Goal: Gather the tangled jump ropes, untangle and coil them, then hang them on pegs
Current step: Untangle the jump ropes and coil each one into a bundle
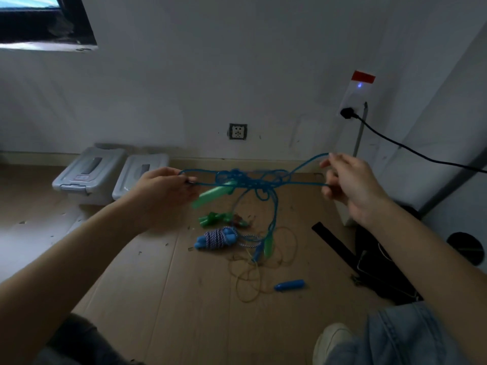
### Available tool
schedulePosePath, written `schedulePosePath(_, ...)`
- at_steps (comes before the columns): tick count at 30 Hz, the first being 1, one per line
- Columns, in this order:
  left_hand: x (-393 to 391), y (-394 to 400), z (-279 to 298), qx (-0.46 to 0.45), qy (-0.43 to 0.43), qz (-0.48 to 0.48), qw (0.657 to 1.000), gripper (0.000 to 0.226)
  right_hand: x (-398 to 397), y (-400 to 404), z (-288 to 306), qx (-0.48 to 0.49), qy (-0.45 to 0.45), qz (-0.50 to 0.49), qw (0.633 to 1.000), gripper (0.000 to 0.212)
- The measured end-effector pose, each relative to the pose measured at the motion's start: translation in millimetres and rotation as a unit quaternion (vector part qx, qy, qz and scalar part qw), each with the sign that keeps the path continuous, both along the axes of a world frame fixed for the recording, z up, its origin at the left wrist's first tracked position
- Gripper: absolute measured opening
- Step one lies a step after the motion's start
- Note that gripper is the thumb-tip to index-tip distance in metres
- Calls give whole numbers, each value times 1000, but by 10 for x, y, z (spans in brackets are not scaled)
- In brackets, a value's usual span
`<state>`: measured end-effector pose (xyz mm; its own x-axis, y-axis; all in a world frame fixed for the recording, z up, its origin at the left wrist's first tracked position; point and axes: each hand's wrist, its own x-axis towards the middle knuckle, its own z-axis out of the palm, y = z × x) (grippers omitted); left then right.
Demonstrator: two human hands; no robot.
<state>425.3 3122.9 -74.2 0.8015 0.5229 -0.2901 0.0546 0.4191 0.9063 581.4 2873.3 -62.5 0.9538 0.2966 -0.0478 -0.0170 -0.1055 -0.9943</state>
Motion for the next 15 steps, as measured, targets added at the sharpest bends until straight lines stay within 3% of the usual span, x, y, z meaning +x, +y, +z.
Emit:
schedulePosePath(3,57,-57,15,0,3,-44,999,22,-100,63,-67,-22,11,63,998,30)
schedulePosePath(5,73,-168,6,83,62,-112,988,15,-185,131,-75,24,55,148,987,28)
schedulePosePath(7,51,-234,-35,239,129,-216,938,33,-261,205,-58,72,92,220,969,28)
schedulePosePath(9,35,-337,-107,361,143,-302,871,54,-323,262,-30,112,115,265,951,28)
schedulePosePath(12,105,-554,-240,532,99,-297,787,65,-356,307,35,156,141,304,929,27)
schedulePosePath(15,220,-688,-311,583,16,-270,766,52,-349,277,103,201,174,330,906,24)
